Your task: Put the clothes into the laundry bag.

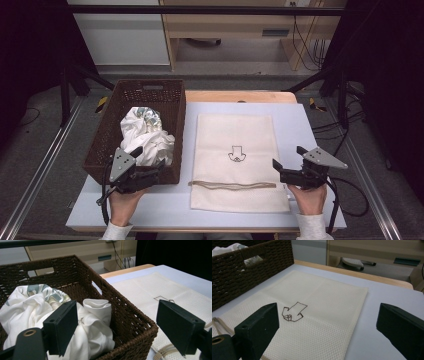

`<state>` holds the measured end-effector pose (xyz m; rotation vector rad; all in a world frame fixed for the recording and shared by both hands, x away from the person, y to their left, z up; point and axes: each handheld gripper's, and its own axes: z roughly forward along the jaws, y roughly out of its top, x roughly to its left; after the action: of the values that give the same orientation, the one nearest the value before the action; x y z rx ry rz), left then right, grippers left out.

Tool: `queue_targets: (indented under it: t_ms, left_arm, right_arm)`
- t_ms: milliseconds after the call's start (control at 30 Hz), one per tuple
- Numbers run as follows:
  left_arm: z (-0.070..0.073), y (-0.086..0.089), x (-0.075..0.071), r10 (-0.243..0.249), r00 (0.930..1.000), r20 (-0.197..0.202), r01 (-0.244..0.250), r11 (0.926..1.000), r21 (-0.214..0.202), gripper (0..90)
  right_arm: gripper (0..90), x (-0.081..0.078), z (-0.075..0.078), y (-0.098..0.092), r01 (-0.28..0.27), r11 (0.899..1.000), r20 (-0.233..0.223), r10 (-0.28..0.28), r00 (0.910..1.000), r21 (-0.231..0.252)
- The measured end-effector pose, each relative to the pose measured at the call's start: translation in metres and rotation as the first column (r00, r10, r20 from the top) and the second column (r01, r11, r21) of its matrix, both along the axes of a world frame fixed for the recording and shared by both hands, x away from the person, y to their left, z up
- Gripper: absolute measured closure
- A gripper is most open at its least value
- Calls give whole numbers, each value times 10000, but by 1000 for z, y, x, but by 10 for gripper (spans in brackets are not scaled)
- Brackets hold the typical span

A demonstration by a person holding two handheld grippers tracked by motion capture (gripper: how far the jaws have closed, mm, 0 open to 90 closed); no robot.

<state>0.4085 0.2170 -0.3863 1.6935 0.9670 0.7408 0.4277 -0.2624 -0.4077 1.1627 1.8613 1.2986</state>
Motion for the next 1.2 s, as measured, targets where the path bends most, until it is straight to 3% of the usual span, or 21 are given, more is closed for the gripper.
queue_targets:
  t_ms: [100, 200, 400, 667, 800, 900, 1000, 1067, 1100, 1133, 1200]
  left_arm:
    - [1, -2, -1, 10, 10000, -21, -10, 10000, -49, 195]
    - [2, -7, -6, -406, 9991, 102, 409, 9988, -254, 240]
    - [6, -20, -10, -869, 9960, 204, 873, 9960, -191, 334]
    - [-4, -47, -12, -1482, 9886, -254, 1486, 9888, 161, 408]
    - [-14, -68, -14, -2026, 9768, -696, 2058, 9776, 430, 467]
    - [-24, -83, -15, -2472, 9636, -1017, 2543, 9650, 643, 546]
    - [-31, -90, -16, -2607, 9577, -1222, 2712, 9592, 794, 599]
    - [-39, -99, -15, -2815, 9468, -1557, 2981, 9497, 958, 623]
    - [-45, -104, -15, -2942, 9380, -1835, 3162, 9429, 1047, 672]
    - [-45, -104, -15, -2942, 9380, -1835, 3162, 9429, 1047, 683]
    - [-53, -111, -14, -3068, 9277, -2127, 3339, 9368, 1050, 698]
  right_arm:
    - [55, 0, 1, 2, -79, 10000, 34, 79, 10000, -45]
    - [75, -1, 1, 5, -149, 9998, -48, 149, 9999, -96]
    - [99, 0, 1, 13, -320, 9994, -213, 317, 9993, -127]
    - [126, 2, -3, 29, -888, 9957, -444, 877, 9952, -253]
    - [153, 3, -7, 41, -1317, 9907, -635, 1294, 9896, -334]
    - [175, 4, -10, 49, -1560, 9866, -860, 1515, 9847, -485]
    - [200, 5, -13, 55, -1726, 9825, -1047, 1649, 9807, -695]
    - [221, 6, -17, 62, -1903, 9782, -1269, 1791, 9756, -825]
    - [237, 7, -22, 66, -2090, 9747, -1515, 1955, 9689, -789]
    - [247, 8, -23, 68, -2186, 9724, -1600, 2037, 9659, -814]
    - [258, 8, -26, 70, -2258, 9708, -1716, 2096, 9626, -809]
